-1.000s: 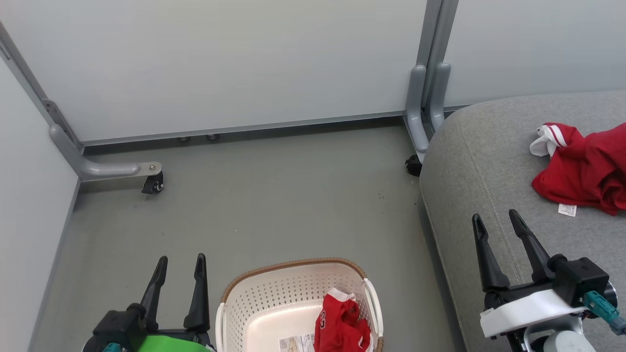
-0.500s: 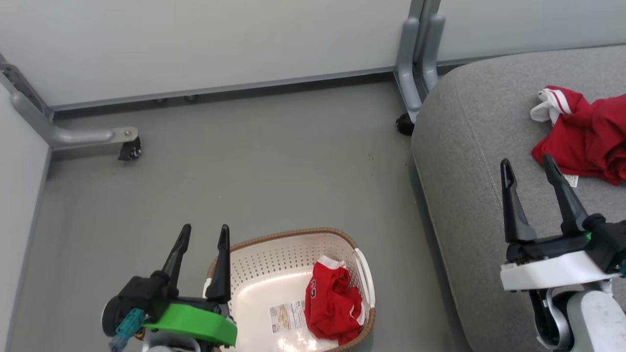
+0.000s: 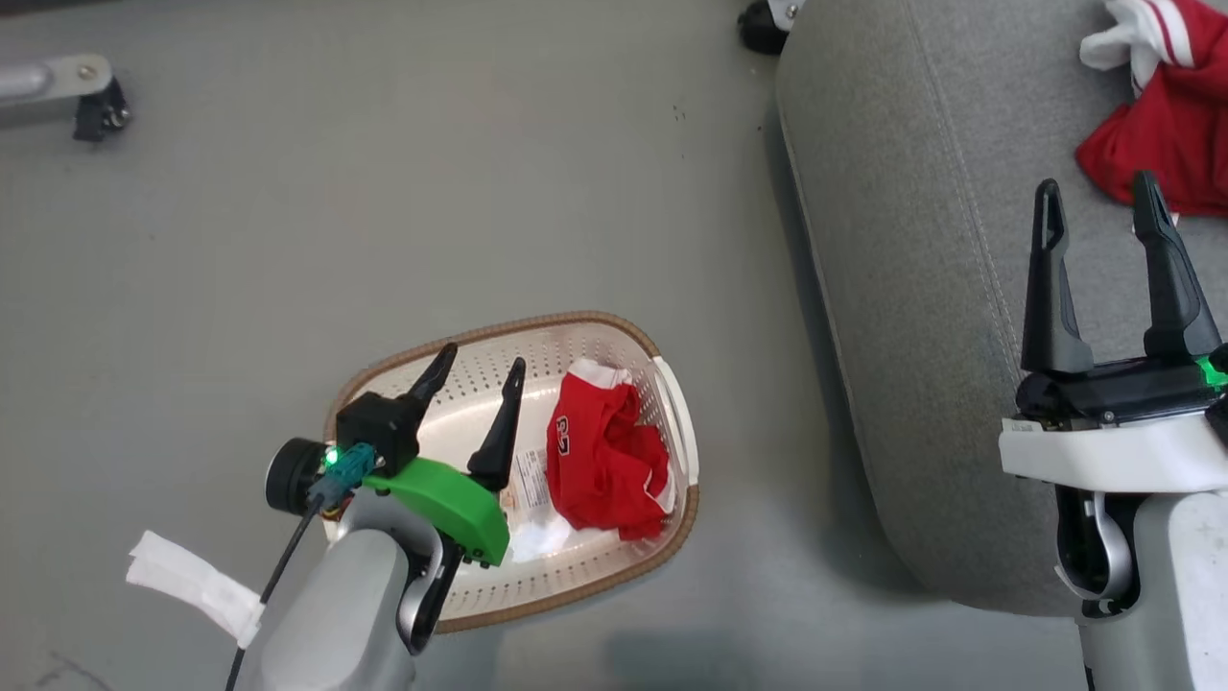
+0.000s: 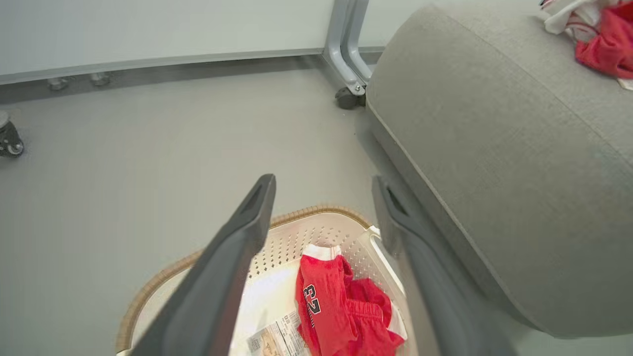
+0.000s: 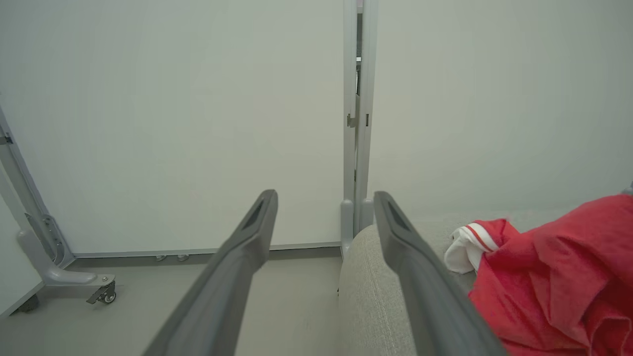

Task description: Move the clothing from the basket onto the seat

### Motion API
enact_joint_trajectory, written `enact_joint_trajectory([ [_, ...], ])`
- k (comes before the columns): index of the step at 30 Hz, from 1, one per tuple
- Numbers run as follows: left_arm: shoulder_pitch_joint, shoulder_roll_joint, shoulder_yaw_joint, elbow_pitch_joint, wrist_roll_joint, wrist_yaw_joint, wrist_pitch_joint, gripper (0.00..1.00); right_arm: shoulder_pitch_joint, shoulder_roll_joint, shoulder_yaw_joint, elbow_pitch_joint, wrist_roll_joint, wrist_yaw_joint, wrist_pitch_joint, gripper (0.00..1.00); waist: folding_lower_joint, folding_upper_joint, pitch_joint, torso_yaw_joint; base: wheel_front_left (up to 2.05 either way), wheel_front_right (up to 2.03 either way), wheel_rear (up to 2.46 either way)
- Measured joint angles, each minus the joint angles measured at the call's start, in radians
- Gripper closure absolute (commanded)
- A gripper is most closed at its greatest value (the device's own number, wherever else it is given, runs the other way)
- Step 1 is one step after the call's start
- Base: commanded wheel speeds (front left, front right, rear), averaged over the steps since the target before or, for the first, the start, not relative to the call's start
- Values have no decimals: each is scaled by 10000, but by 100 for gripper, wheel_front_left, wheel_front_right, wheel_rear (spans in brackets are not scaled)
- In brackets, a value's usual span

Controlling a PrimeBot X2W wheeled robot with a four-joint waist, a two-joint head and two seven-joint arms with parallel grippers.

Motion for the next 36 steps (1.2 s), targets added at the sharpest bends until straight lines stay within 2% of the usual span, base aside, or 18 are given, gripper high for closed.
enact_joint_trajectory([
  [14,-3354,213,-2830,4301,-769,0,244,0,-719,468,516,-399,-182,0,0,0,1,0,2680,-1198,0,0,0],
  [19,-4106,190,-3310,5193,-1478,0,750,0,-972,523,740,-506,-307,0,0,0,1,0,3524,-1649,0,0,0],
  [24,-4809,313,-3611,6132,-1542,-2,1220,0,-1110,535,886,-662,-92,0,0,0,1,0,4280,-2041,0,0,0],
  [32,-5358,171,-3735,6625,-1753,2,1296,0,-1239,539,1181,-665,-161,0,0,0,1,0,5182,-2458,0,0,0],
  [36,-5590,219,-3852,6857,-1655,458,1707,0,-1336,545,1390,-667,-171,0,0,0,0,0,5483,-2601,0,0,0],
])
